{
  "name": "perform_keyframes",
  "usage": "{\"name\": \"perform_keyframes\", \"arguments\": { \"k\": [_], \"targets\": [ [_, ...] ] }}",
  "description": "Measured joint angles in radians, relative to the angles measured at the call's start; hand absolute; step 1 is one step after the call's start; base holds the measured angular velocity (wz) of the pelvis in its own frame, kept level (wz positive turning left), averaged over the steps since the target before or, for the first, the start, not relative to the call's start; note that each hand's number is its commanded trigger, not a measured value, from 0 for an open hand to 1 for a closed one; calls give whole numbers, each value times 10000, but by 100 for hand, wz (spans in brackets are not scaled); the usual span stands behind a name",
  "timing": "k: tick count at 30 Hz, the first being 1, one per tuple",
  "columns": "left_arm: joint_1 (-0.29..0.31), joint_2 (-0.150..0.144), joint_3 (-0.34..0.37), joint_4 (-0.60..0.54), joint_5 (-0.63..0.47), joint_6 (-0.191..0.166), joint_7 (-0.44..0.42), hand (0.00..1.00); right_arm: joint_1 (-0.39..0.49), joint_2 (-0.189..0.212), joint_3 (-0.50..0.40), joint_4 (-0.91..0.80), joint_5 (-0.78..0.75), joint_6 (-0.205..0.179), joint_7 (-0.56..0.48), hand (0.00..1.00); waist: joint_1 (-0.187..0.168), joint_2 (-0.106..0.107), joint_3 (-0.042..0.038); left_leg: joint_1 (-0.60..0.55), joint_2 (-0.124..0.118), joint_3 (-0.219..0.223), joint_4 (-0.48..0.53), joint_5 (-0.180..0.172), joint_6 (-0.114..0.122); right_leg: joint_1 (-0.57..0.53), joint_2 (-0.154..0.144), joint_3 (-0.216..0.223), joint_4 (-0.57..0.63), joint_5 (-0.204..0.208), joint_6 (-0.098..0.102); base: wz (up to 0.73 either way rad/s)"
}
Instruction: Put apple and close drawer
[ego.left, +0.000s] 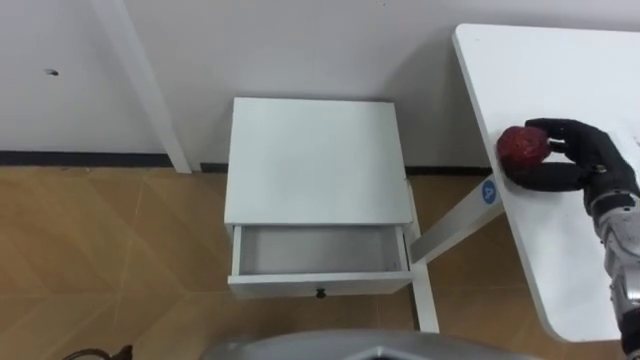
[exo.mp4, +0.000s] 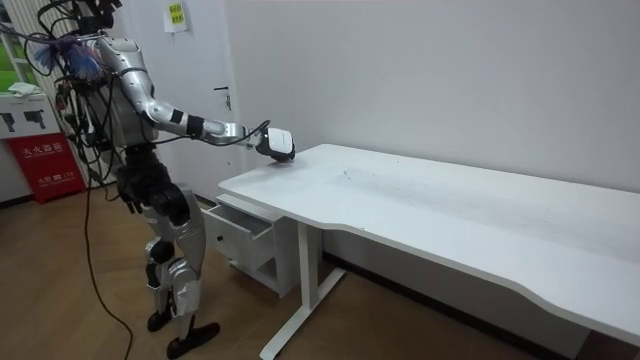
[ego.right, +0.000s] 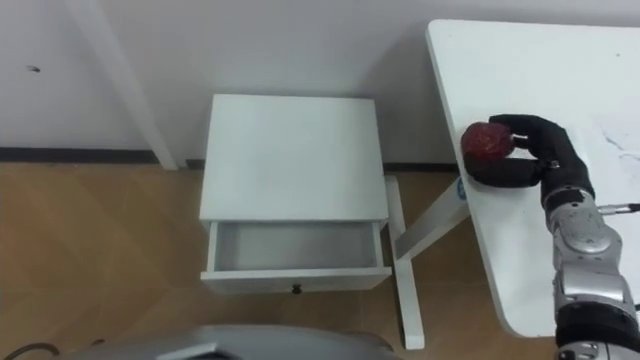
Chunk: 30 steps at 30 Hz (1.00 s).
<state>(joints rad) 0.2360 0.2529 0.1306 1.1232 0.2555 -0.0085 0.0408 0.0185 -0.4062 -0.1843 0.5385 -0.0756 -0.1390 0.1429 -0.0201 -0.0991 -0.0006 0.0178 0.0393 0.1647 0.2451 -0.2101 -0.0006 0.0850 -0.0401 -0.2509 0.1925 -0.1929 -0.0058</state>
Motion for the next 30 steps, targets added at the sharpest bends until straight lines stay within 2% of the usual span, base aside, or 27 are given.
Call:
{"name": "perform_keyframes", "arguments": {
  "k": [4,8,11,14,16,19,20,22,24,26,30],
  "targets": [
    [-41,10,-257,-4,7,3,-18,0,3,12,404,-499,-247,40,75,100,14,35,5,20,0,22,-20,0,-1,19,-4,-7,-57,19,5,0],
    [-243,-16,-295,2,-2,6,-69,0,55,249,907,-1285,-756,360,453,100,51,88,39,-34,-1,24,-67,0,-1,-49,-6,-24,-52,20,6,0],
    [-480,-114,-403,9,-6,-50,-143,0,359,284,1569,-2306,-1558,456,872,100,277,208,74,-58,-15,48,-98,1,-1,-146,0,-6,-49,28,16,-4],
    [-489,-96,-799,85,-67,-152,-136,0,403,289,2300,-2980,-1684,463,1154,100,324,304,31,-54,-27,3,-149,6,-4,-147,-4,-52,-56,28,17,3],
    [-489,-90,-901,101,-69,-152,-125,0,403,290,2561,-3374,-1688,463,1331,100,370,282,39,-58,-20,-29,-154,9,-8,-137,-4,-118,-60,28,17,6],
    [-494,-82,-966,100,-76,-151,-119,0,398,306,2847,-3717,-1677,464,1449,100,546,128,54,-57,-9,-42,-167,11,-12,-119,-31,-164,-73,28,17,4],
    [-521,-80,-970,100,-95,-151,-106,0,398,382,2901,-3800,-1685,511,1558,100,572,51,72,-71,-11,-76,-165,11,-12,-109,-55,-246,-73,28,17,7],
    [-541,-82,-983,177,-96,-148,-101,0,399,590,3021,-3895,-1833,545,1659,100,641,-22,57,-81,-15,-81,-151,11,-11,-109,-55,-245,-73,28,18,3],
    [-619,-93,-1050,370,-81,-134,-100,0,415,699,3246,-3893,-2096,553,1751,100,715,-37,54,-91,-20,-80,-136,10,-10,-105,-30,-247,-72,29,19,0],
    [-756,-102,-1148,388,-77,-114,-108,0,423,932,3326,-3893,-2267,717,1898,100,798,-17,68,-157,-17,-93,-85,3,1,-104,-42,-264,-74,38,33,2],
    [-1015,-113,-1165,377,-77,-115,-106,0,423,1029,3644,-3882,-2578,762,2133,100,824,164,166,-263,-32,-152,-45,-12,27,-129,-44,-266,-66,62,57,4]
  ]
}}
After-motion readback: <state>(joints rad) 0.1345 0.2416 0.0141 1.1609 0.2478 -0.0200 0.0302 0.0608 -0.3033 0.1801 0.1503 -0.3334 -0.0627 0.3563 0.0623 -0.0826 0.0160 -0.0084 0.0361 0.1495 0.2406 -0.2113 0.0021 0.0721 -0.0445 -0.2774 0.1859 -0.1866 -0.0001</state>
